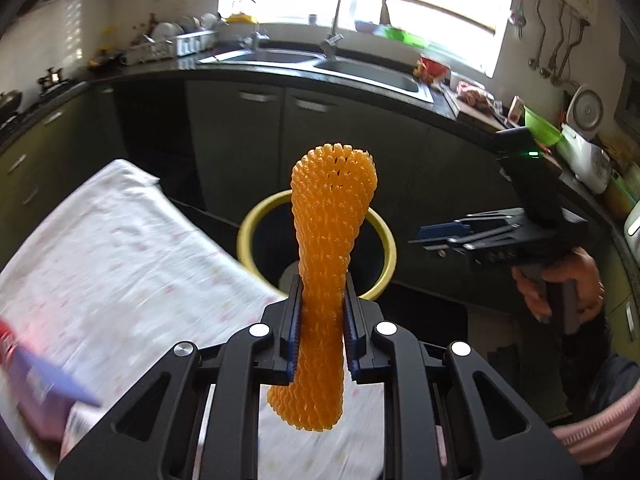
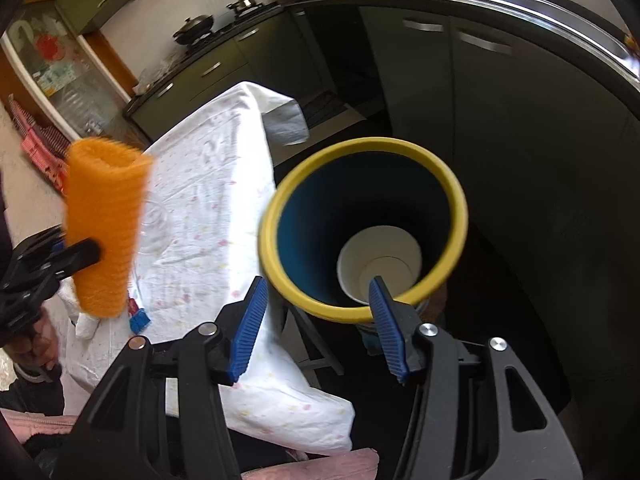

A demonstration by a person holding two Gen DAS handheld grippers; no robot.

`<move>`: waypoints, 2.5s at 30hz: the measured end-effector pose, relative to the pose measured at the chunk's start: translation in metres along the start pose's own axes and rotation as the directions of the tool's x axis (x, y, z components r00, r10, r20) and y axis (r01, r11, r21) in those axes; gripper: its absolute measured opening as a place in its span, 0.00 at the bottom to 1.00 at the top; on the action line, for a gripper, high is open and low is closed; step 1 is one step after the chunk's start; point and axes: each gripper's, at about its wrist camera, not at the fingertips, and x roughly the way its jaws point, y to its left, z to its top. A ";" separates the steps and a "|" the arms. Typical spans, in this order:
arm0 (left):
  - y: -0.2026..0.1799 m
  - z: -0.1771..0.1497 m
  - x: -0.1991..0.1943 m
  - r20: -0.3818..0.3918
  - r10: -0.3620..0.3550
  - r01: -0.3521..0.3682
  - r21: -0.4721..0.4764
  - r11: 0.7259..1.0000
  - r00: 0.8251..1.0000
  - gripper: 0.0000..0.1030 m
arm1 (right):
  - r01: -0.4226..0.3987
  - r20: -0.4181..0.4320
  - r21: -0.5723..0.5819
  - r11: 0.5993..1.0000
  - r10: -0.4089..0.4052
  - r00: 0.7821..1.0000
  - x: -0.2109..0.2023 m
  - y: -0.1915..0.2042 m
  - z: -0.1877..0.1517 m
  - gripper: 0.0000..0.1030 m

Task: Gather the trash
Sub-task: 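Carry the orange scrubber over the bin and drop it in, then grasp the clear plastic cup rim with the right gripper, then carry the plastic cup over the bin and release it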

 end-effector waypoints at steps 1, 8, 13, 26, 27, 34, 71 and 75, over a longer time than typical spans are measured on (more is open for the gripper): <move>-0.003 0.006 0.016 -0.014 0.001 -0.001 0.002 1.000 1.000 0.18 | 0.003 0.004 0.014 1.000 -0.003 1.000 -0.002 -0.008 -0.002 0.49; -0.019 0.047 0.127 -0.096 0.023 -0.023 -0.004 1.000 0.995 0.45 | 0.005 0.014 0.074 0.997 -0.006 1.000 -0.004 -0.046 -0.008 0.52; -0.026 0.061 0.168 -0.120 0.083 -0.083 0.004 0.997 0.989 0.76 | -0.001 0.010 0.091 0.996 0.000 1.000 -0.001 -0.057 -0.012 0.54; -0.013 0.006 0.004 0.102 0.073 -0.059 -0.138 0.989 0.992 0.88 | -0.069 -0.024 0.007 0.998 0.069 0.997 0.024 -0.022 -0.014 0.56; -0.010 -0.004 -0.014 0.118 0.090 -0.072 -0.151 0.986 0.989 0.88 | -0.081 -0.029 -0.018 0.997 0.081 0.996 0.029 -0.012 -0.011 0.56; 0.016 -0.095 -0.120 0.165 0.296 -0.259 -0.214 0.942 0.941 0.89 | -0.193 -0.065 -0.246 0.950 0.183 0.981 0.070 0.087 0.015 0.56; 0.052 -0.185 -0.188 0.203 0.446 -0.369 -0.328 0.870 0.872 0.93 | -0.161 -0.009 -0.167 0.973 0.161 0.987 0.075 0.114 0.061 0.04; 0.053 -0.187 -0.182 0.185 0.444 -0.372 -0.325 0.869 0.876 0.93 | -0.026 -0.033 -0.055 0.998 0.024 0.999 0.070 0.052 0.060 0.04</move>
